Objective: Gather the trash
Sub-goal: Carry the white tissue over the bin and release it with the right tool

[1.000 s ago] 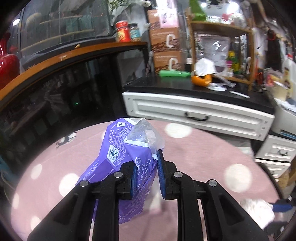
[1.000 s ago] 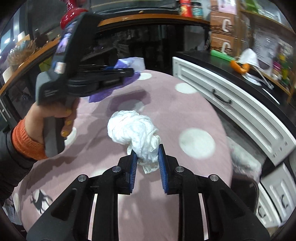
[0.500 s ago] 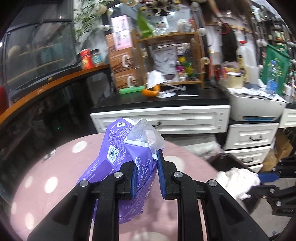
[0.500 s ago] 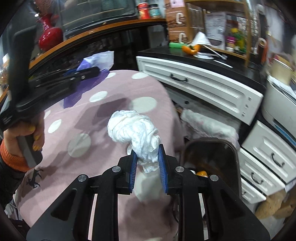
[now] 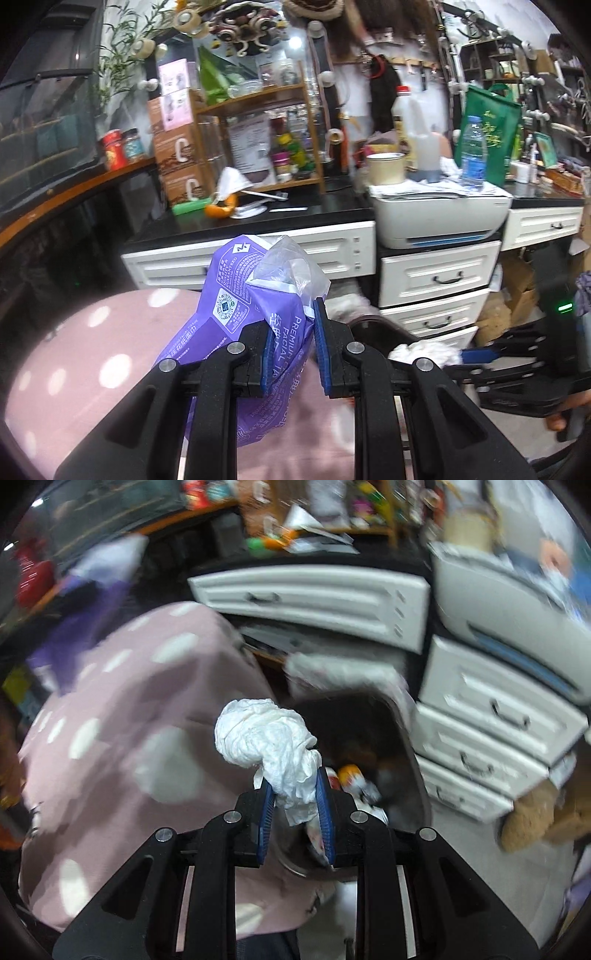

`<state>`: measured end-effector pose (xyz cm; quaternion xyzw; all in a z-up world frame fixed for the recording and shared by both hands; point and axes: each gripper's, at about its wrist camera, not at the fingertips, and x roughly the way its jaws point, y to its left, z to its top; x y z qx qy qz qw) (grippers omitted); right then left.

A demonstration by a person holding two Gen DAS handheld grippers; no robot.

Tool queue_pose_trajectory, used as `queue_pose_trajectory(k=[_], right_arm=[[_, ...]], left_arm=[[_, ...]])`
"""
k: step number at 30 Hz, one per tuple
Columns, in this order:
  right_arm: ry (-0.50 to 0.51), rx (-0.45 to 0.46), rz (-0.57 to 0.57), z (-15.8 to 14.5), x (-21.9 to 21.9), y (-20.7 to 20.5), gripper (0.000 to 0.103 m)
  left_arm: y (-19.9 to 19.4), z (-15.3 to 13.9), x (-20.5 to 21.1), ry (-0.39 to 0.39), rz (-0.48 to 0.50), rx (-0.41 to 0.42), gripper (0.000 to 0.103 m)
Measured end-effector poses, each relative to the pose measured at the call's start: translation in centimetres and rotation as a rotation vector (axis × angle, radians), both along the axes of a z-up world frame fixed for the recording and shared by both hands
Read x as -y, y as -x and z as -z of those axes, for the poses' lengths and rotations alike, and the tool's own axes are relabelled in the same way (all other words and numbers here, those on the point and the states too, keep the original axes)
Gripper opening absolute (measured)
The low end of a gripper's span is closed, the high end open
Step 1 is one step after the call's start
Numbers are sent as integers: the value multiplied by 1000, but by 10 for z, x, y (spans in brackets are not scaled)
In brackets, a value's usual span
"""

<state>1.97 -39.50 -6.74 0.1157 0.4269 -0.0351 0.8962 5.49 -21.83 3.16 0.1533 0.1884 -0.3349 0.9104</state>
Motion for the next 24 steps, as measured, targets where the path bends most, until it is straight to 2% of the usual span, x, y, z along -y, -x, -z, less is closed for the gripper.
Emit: queue_pose_trajectory(k=[2,4,6,7,8,13,17,24], right_arm=[[-62,-58,70,26,23,-3,24],[-82,-86,115,45,36,-6,27],[-108,-119,160,59,46,-6,43],[-129,-129,179,65,50,-5,59],[-147,-129,196,68,54,-2,65],[-145,-96,319,62,77,14,66],[-101,-35,433,47,93,30,73],[-96,-9,501,39,109,44,73]], left_arm=[[8,1,11,2,25,-2,19],[16,1,22,8,51,-7,19],[23,1,32,13,72,-7,19],[25,1,36,14,80,-8,19],[28,2,41,14,91,-10,19],[36,10,61,12,131,-46,19],[33,24,80,6,156,-122,19],[28,55,114,-36,195,-255,19]])
